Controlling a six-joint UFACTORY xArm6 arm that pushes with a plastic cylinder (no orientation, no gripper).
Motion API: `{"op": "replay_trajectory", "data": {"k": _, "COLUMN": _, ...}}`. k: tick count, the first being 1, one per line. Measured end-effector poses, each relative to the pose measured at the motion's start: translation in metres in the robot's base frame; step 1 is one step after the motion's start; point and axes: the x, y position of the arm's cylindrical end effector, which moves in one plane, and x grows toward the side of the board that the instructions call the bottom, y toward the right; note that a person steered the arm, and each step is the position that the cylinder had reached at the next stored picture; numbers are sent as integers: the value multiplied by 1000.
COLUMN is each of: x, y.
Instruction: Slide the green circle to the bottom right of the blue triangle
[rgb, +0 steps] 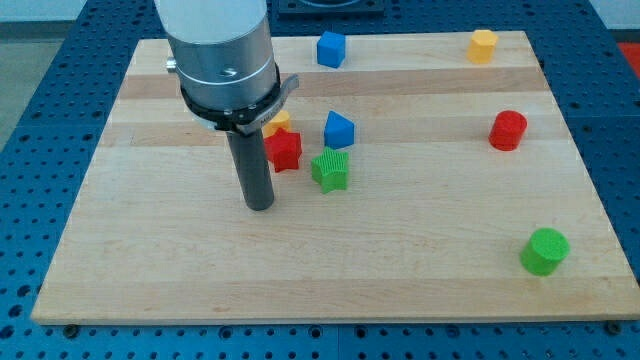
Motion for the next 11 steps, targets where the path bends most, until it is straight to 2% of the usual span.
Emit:
{"op": "replay_trajectory", "data": {"k": 2, "x": 14, "y": 5}}
{"op": "replay_trajectory", "data": {"k": 3, "x": 32, "y": 55}}
{"op": "replay_trajectory", "data": {"k": 5, "x": 94, "y": 166}}
{"op": "replay_trajectory", "data": {"k": 6, "x": 108, "y": 221}}
{"op": "replay_trajectory", "data": {"k": 8, "x": 108, "y": 288}}
{"op": "replay_trajectory", "data": {"k": 11, "x": 90, "y": 292}}
